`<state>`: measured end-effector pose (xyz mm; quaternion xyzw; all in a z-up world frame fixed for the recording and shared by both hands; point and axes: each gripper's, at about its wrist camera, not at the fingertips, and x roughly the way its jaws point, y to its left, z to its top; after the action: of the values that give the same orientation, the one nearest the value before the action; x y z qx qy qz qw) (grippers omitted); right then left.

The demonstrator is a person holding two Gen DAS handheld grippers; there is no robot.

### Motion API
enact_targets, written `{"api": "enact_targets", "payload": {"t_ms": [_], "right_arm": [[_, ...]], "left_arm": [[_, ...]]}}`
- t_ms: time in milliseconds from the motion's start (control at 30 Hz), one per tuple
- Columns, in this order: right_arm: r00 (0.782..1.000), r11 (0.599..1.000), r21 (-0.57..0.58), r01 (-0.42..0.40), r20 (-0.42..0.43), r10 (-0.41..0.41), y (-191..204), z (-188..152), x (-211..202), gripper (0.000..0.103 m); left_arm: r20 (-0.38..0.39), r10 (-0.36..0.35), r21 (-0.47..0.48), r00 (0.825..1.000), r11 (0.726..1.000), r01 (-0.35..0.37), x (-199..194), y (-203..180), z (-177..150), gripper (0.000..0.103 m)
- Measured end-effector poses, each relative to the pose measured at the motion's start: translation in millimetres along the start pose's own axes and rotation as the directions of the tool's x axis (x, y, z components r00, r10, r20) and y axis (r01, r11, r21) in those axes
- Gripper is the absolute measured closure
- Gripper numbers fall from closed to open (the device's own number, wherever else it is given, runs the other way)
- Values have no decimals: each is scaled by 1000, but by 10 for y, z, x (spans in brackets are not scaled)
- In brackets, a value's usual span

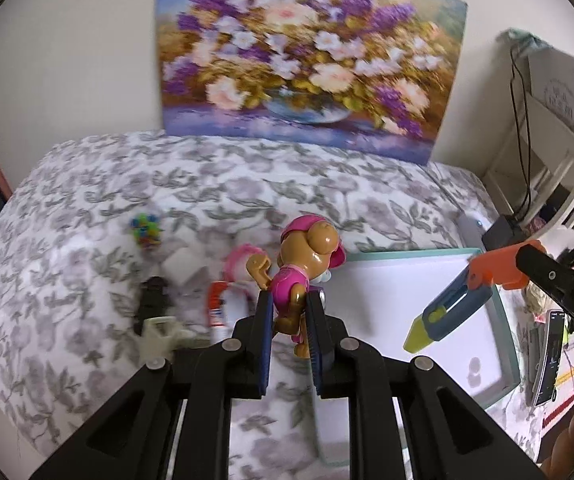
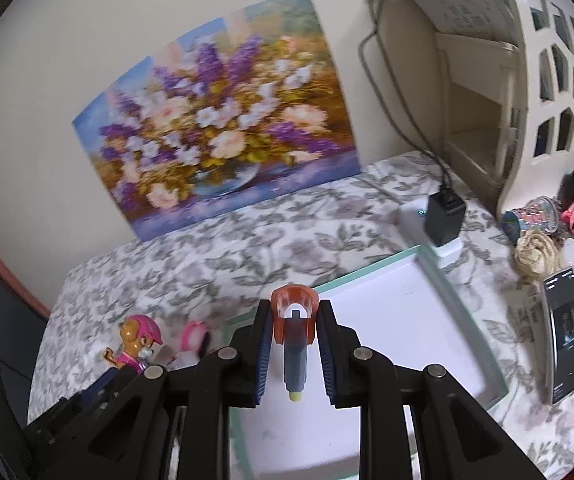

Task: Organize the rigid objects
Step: 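Carry the toy dog and toy gun with both tools over the white tray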

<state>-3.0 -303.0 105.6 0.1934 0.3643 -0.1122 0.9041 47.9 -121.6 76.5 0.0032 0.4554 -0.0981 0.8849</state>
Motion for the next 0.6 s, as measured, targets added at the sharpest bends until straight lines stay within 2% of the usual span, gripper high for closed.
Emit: {"api": "enact_targets", "payload": {"t_ms": [333, 500, 600], "right_arm": [[996, 995, 43, 90, -25, -89, -378, 139, 345, 79], [992, 993, 34, 113, -53, -111, -428, 118, 561, 79], [988, 992, 30, 124, -97, -121, -458, 42, 747, 79]], "left_arm": [[-53, -45, 58, 998, 997, 48, 508, -497, 55, 86], [-80, -63, 77, 995, 995, 69, 720, -602, 5, 86], [-106, -64, 75, 992, 995, 72, 840, -615, -30, 86]]}}
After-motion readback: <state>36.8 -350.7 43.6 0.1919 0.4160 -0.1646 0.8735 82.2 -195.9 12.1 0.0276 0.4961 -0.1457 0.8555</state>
